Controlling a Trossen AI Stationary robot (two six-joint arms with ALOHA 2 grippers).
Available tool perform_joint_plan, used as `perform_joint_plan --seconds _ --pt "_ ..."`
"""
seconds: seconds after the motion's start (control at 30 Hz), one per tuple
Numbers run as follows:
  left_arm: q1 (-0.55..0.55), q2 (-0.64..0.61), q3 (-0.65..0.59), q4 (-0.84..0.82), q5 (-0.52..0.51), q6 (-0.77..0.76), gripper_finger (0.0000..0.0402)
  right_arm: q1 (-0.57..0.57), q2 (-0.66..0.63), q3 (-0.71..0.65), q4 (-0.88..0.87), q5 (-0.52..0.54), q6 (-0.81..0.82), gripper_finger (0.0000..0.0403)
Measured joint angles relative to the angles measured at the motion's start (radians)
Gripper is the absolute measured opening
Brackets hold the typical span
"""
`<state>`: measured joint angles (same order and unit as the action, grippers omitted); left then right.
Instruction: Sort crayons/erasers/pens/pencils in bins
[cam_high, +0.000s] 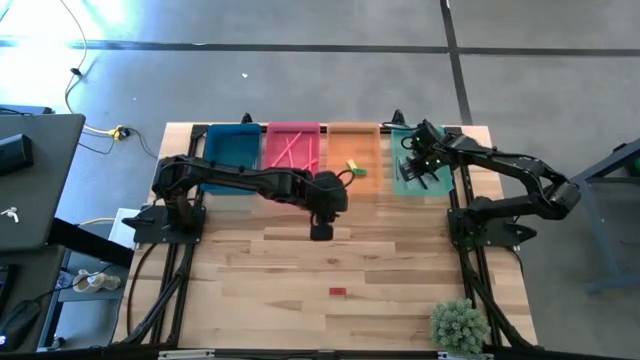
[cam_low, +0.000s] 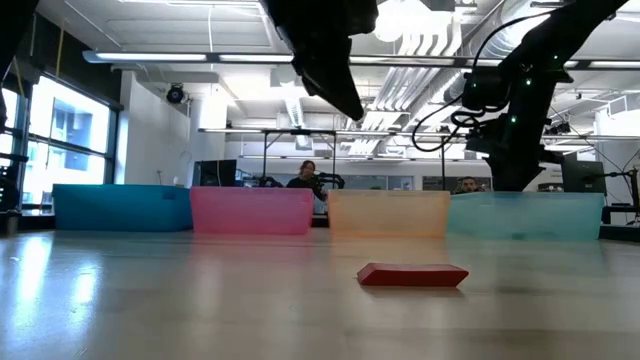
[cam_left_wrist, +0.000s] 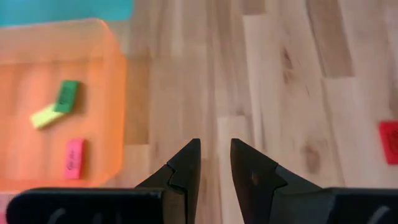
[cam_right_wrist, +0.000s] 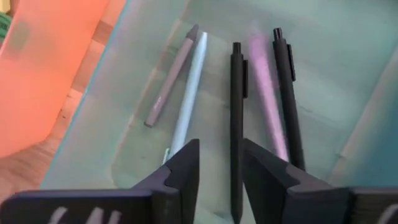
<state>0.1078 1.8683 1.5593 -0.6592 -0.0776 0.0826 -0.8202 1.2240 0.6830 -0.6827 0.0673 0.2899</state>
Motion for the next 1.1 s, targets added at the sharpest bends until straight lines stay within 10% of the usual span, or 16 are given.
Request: perform_joint_plan --seconds 0.6,1.1 --pt "-0.032 0.000 0.000 -0.051 0.126 -0.117 0.0197 0.172 -0.002 0.226 -0.182 -0.034 0.205 0.0133" --pt "-0.182 0.000 0.000 0.007 0.017 -0.285 0.0196 0.242 -0.002 0.303 -0.225 0.006 0.228 0.0134"
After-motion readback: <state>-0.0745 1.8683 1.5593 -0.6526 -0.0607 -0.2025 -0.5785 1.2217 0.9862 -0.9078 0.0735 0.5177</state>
